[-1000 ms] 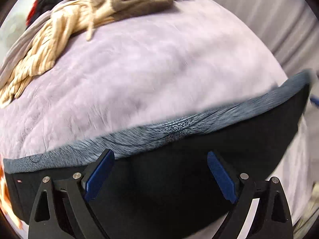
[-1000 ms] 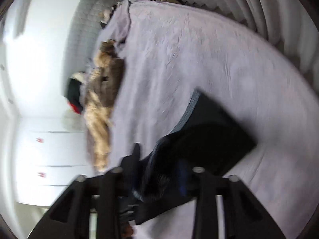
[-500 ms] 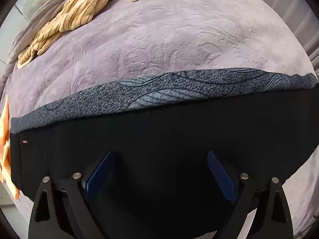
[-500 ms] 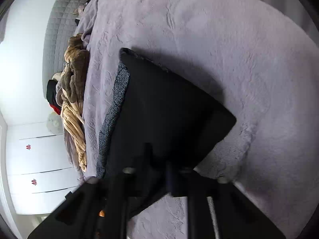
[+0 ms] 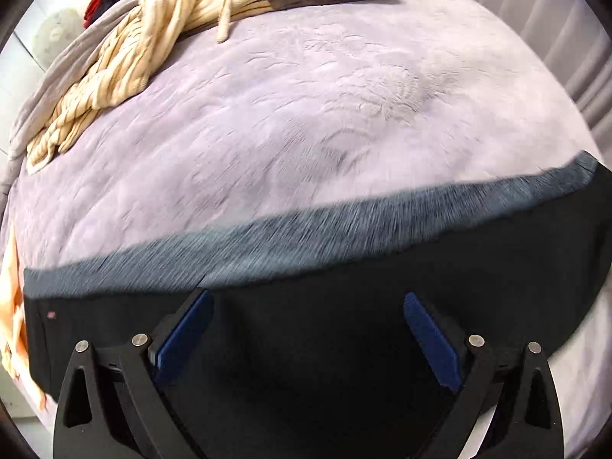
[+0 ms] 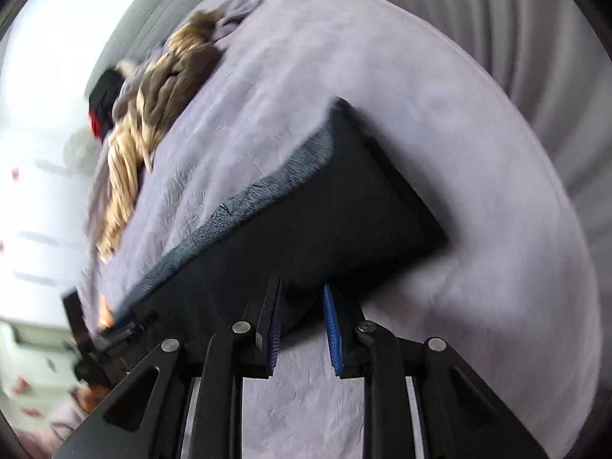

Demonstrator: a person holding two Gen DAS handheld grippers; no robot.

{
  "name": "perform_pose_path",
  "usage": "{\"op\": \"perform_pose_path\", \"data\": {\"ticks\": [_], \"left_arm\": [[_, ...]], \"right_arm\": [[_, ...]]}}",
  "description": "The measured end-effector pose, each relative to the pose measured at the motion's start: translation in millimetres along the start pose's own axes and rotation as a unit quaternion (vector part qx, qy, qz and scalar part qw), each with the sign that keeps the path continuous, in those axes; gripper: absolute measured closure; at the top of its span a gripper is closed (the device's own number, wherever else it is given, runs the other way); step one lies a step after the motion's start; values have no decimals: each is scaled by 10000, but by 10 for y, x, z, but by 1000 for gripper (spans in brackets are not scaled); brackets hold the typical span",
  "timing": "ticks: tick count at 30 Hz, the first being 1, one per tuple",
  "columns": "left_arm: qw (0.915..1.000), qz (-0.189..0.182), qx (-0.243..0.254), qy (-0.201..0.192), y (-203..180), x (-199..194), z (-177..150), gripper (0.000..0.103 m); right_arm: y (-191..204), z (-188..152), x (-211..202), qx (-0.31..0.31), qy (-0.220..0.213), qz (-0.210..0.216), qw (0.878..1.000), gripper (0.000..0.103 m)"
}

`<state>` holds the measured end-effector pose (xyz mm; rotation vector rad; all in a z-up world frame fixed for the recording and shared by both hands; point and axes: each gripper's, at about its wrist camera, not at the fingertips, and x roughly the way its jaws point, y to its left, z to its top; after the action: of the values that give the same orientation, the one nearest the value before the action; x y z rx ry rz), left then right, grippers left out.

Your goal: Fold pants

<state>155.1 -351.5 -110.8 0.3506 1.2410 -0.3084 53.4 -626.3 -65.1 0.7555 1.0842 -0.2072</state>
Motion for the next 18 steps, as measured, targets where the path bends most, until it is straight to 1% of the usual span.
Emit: {"op": "perform_pose_path", "data": {"ticks": [2, 3, 4, 6, 7, 9, 10, 12, 13, 14, 16, 17, 18], "left_arm": [[9998, 104, -147, 6, 8, 130, 76, 3], [9995, 95, -300, 43, 48, 180, 107, 3], [9989, 23, -458, 110, 86, 182, 139, 3], [9988, -125, -462, 83, 141, 107, 113, 3], [9993, -95, -360, 72, 175, 50, 50, 3], [9996, -35, -251, 106, 273, -17, -84, 3], [9996, -6, -242, 135, 348, -38, -147, 3], [9994, 72, -275, 209, 476, -24, -229, 3], [9991, 107, -310, 264, 529, 5, -261, 3], [9985, 108, -394, 363, 582, 55, -308, 3], [9976, 19, -542, 431, 585, 125, -361, 3], [9980, 57, -506, 365, 544, 142, -391, 3], [9985, 90, -428, 318, 523, 164, -374, 3]], "right_arm": [[29, 233, 297, -94, 190, -186, 9996, 76], [-24, 266, 400, -98, 299, -301, 9991, 76], [-90, 265, 465, 14, 384, -331, 9987, 80], [-237, 190, 388, 628, 329, -99, 9974, 79], [-312, 98, 277, 916, 300, -58, 9953, 76], [-465, -121, 64, 1282, 279, -231, 9911, 64], [-510, -174, -22, 1396, 234, -189, 9898, 53], [-597, -267, -143, 1565, 127, 271, 9872, 41], [-625, -278, -177, 1624, 80, 450, 9857, 31], [-641, -264, -176, 1666, -12, 499, 9848, 27], [-710, -211, -85, 1780, -52, 444, 9830, 27], [-775, -182, 25, 1983, -67, 463, 9790, 36], [-859, -193, 94, 2198, -43, 463, 9744, 53]]}}
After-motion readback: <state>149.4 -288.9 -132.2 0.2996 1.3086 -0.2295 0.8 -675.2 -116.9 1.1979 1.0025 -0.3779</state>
